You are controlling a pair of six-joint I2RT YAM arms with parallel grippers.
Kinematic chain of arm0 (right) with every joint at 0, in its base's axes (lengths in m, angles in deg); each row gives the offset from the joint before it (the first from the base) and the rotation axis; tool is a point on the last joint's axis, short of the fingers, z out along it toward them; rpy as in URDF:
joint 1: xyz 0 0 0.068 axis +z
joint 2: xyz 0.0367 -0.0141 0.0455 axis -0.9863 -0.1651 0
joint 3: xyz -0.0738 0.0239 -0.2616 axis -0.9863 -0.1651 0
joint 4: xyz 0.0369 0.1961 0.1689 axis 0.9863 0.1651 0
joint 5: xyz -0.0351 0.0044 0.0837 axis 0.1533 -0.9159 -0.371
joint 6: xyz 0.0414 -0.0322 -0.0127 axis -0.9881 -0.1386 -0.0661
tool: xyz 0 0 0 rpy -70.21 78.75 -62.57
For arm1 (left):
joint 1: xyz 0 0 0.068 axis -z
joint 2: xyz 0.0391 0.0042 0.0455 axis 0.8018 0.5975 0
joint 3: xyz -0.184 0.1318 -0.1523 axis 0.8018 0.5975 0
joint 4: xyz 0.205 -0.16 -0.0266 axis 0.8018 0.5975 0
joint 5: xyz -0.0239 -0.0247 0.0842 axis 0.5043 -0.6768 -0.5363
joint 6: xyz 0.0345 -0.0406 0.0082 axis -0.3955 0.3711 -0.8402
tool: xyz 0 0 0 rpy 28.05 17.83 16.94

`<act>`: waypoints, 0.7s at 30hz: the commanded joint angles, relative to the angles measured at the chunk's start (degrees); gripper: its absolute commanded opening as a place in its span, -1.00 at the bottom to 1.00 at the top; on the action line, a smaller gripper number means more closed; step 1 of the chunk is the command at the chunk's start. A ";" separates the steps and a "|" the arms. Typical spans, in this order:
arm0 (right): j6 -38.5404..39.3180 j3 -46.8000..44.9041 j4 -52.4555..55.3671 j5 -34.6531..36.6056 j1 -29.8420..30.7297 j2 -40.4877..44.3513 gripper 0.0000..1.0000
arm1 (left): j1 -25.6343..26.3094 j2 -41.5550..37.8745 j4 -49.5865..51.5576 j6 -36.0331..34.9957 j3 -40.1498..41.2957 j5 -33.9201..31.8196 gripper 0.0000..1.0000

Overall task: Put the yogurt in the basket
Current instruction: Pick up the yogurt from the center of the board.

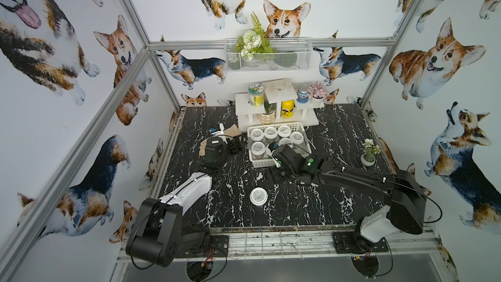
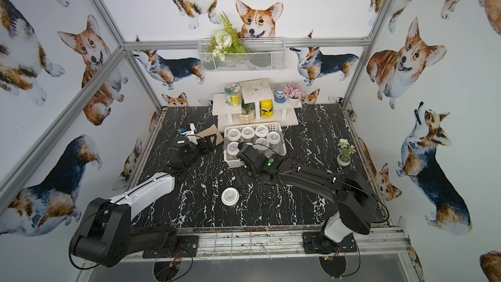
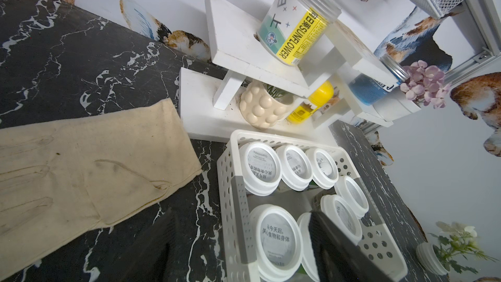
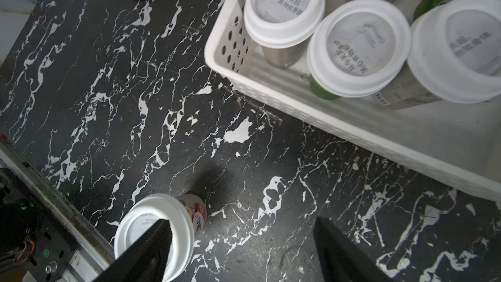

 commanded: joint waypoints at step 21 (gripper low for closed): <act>-5.69 3.70 2.70 3.70 13.00 -7.12 0.99 | -0.56 -0.03 -1.54 0.19 0.10 0.51 0.63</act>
